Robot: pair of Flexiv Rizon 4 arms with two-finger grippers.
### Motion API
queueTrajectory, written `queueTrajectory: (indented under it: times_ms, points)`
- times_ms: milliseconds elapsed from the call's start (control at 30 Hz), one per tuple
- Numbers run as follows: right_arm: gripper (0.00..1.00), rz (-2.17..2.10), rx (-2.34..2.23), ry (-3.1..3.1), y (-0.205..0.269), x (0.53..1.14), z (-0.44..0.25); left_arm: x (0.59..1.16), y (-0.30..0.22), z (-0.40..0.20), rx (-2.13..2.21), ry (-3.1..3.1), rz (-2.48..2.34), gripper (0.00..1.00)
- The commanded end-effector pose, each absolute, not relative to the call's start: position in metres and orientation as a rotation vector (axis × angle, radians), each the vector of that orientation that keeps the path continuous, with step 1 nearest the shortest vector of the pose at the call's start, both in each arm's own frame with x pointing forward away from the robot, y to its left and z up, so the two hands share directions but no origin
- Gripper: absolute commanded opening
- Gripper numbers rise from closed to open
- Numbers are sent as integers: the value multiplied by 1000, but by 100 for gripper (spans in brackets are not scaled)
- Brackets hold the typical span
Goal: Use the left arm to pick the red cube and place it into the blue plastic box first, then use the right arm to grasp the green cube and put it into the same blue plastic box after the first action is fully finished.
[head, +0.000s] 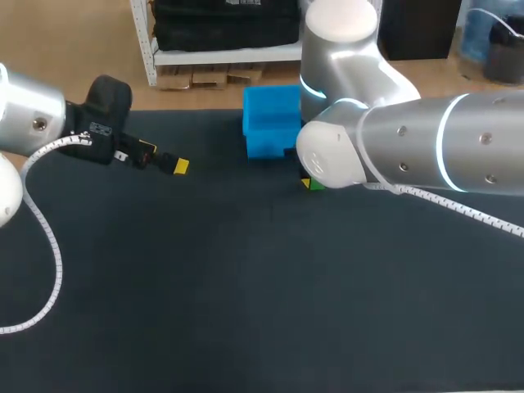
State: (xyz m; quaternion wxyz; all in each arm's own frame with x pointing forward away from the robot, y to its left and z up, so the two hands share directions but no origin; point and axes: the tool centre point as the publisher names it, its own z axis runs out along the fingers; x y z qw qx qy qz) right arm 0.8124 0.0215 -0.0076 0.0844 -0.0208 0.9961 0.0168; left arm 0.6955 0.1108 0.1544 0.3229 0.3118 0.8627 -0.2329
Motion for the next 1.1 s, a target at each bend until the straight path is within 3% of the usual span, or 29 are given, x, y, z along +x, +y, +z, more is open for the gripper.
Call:
queueTrajectory:
  times_ms: [33, 367, 1100]
  points:
    - [0, 47, -55, 2974, 21, 812, -6, 694, 112, 153, 818, 2254, -618, 100]
    - [0, 24, -27, 2957, 15, 804, 13, 694, 112, 153, 818, 2254, -618, 100]
    - [0, 128, 40, 2777, 8, 782, 131, 694, 112, 153, 818, 2254, -618, 100]
